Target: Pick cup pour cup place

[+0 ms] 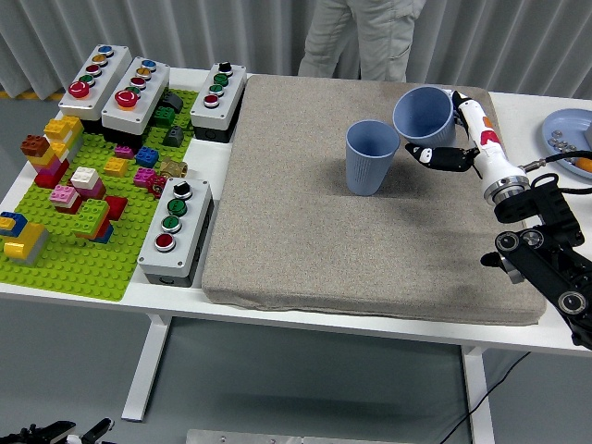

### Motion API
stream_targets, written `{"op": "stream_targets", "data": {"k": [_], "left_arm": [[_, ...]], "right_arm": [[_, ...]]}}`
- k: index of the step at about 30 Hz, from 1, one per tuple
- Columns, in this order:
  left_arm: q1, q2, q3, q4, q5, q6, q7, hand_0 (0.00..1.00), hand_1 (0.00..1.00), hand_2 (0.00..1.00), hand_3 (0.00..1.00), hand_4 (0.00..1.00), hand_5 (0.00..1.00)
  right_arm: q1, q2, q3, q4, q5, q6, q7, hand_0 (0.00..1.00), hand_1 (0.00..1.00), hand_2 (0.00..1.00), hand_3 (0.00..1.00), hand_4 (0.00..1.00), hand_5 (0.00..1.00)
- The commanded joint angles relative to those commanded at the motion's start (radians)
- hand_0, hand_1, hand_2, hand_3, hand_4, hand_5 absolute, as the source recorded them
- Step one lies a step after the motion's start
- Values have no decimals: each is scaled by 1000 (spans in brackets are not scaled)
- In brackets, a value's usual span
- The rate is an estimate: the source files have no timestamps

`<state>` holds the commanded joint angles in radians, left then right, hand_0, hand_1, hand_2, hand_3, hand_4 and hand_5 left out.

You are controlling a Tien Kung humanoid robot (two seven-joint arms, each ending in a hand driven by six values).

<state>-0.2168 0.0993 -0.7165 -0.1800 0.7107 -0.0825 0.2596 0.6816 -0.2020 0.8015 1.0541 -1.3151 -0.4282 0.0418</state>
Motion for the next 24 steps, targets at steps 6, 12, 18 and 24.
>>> {"op": "stream_targets", "data": {"k": [6,12,18,24], "left_arm": [[-3,0,-3,0,0,1,0,765,782,821,702,510,998],[-7,0,-7,0,3,2,1,765,782,821,702,510,998],[-12,0,-11,0,5,2,1,765,782,821,701,510,998],[-13,1,-11,0,7,2,1,765,782,821,701,510,998]], "right_arm": [[12,-1,-3,1,-43,-7,6,817,693,591,653,749,116],[25,-3,-16,-4,-74,-10,9,817,691,588,651,748,117],[39,7,-25,-18,-121,-14,12,817,690,589,649,748,116],[53,13,-40,-39,-145,-21,19,818,690,586,647,748,116]]}}
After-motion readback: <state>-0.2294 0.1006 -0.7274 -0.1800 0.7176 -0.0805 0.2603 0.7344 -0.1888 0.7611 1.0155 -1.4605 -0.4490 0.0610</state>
